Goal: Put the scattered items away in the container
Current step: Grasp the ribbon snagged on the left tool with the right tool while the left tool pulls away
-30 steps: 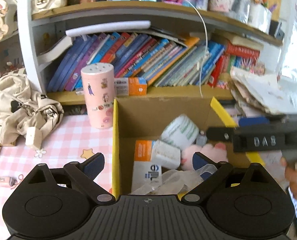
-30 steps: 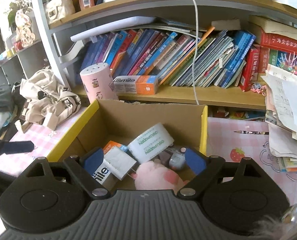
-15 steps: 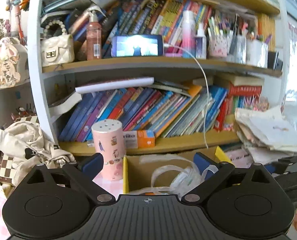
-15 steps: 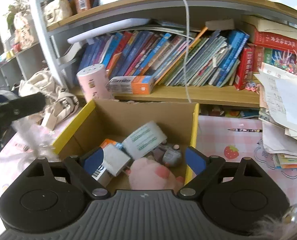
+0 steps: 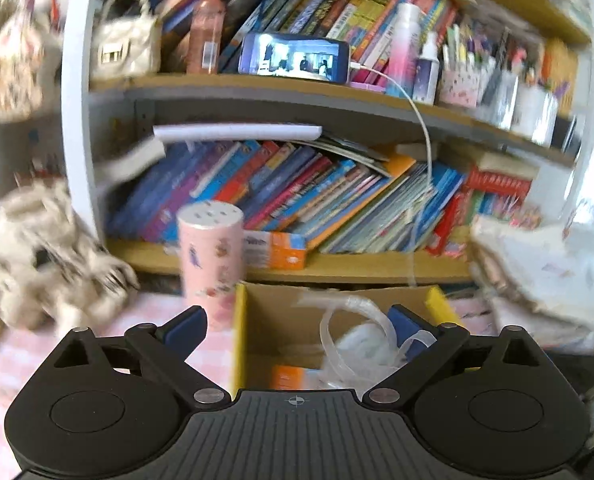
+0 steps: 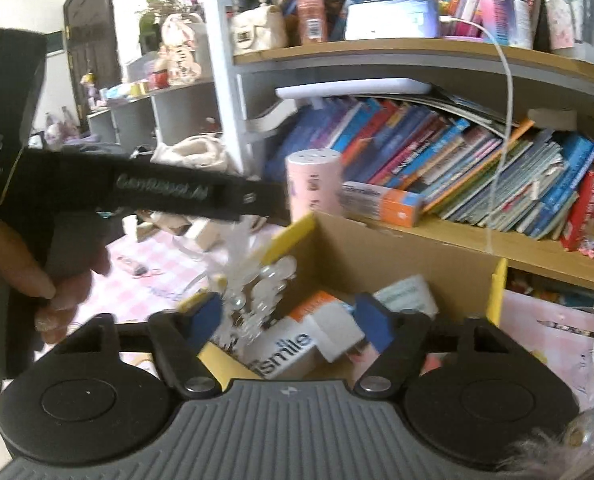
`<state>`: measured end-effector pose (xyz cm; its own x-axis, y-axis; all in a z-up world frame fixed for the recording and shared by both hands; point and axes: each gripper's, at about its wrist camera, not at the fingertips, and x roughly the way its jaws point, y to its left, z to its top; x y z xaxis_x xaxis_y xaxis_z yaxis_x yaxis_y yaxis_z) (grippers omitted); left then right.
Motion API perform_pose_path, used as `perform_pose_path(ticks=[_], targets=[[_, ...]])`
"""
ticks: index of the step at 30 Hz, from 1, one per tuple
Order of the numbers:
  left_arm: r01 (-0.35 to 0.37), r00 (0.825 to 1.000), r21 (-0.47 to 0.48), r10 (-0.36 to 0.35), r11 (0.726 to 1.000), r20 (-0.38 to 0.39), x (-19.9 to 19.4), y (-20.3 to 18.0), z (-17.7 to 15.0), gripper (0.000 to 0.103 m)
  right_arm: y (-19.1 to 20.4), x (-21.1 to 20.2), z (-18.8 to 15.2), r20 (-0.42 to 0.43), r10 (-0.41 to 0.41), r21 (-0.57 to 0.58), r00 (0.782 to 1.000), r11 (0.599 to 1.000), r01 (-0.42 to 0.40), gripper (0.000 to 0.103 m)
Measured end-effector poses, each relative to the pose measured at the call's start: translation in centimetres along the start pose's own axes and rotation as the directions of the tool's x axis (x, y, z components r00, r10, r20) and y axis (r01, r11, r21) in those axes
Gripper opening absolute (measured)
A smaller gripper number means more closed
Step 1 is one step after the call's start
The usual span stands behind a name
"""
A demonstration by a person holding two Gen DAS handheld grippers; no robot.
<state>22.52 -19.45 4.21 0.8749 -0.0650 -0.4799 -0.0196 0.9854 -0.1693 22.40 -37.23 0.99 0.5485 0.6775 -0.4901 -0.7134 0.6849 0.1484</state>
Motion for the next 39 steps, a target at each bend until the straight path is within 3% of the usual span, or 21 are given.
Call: perform_pose_path(ticks=[1, 4, 8, 11, 16, 18, 21, 23, 27, 31, 33, 35, 39], targets=[[0.029, 1.0, -0.039, -0.029, 0.999, -0.003, 0.0, 0.2, 0.0, 0.098, 0.1, 0.2, 0.0, -0.002, 0.007, 0.01, 1.0, 1.0, -0.006, 0.056], [0.145, 0.989, -0.168, -0.145, 0.975, 0.01, -0.1, 1.1, -0.2, 0.098, 0.0, 0.7, 0.2, -0.009, 0.004, 0.027, 1.0, 1.0, -0.004, 0.054], [0.279, 0.958, -0.384, -0.283, 0.88, 0.048, 0.2, 2.9, -1.0, 0.098, -0.4, 1.0, 0.2, -0.03, -0.016, 0.042, 0.999, 0.999, 0.018, 0.054], [0.29, 0.948, -0.533, -0.317, 0.795, 0.043, 1.0, 4.2, -1.7, 0.098, -0.8, 1.0, 0.0, -0.044, -0.027, 0.06, 0.999, 0.998, 0.029, 0.054], [0.267, 0.931, -0.664, -0.366, 0.698, -0.01, 2.5, 5.4, -2.9, 0.098, -1.2, 1.0, -0.3, -0.059, -0.037, 0.073, 0.998, 0.997, 0.041, 0.054], [0.278, 0.908, -0.723, -0.418, 0.632, -0.015, 3.1, 5.9, -3.5, 0.099, -1.3, 1.0, -0.4, -0.062, -0.038, 0.076, 0.997, 0.996, 0.043, 0.054], [0.28, 0.863, -0.821, -0.504, 0.497, -0.01, 4.2, 6.5, -4.7, 0.1, -1.3, 1.0, -0.5, -0.062, -0.036, 0.084, 0.997, 0.996, 0.041, 0.054], [0.261, 0.851, -0.862, -0.526, 0.435, -0.007, 4.7, 6.6, -5.4, 0.1, -1.3, 1.0, -0.5, -0.061, -0.037, 0.085, 0.997, 0.996, 0.042, 0.054], [0.25, 0.85, -0.872, -0.526, 0.421, -0.011, 4.7, 6.7, -5.6, 0.1, -1.3, 0.8, -0.5, -0.062, -0.039, 0.089, 0.997, 0.995, 0.044, 0.054], [0.264, 0.818, -0.898, -0.576, 0.352, 0.014, 5.1, 6.6, -5.9, 0.102, -0.9, -0.1, 0.0, -0.002, 0.004, 0.089, 1.0, 0.996, -0.004, 0.054], [0.259, 0.805, -0.904, -0.594, 0.341, 0.007, 5.4, 6.3, -6.0, 0.102, -0.3, -0.7, 0.5, 0.057, 0.028, 0.059, 0.998, 0.998, -0.031, 0.052], [0.252, 0.804, -0.905, -0.595, 0.343, -0.002, 5.5, 6.0, -6.0, 0.102, 0.2, -1.0, 0.9, 0.094, 0.025, 0.023, 0.995, 0.999, -0.027, 0.037], [0.249, 0.795, -0.899, -0.606, 0.36, -0.023, 5.6, 5.7, -6.0, 0.102, 0.6, -0.3, 1.3, 0.073, 0.042, -0.026, 0.996, 0.999, -0.04, 0.012]])
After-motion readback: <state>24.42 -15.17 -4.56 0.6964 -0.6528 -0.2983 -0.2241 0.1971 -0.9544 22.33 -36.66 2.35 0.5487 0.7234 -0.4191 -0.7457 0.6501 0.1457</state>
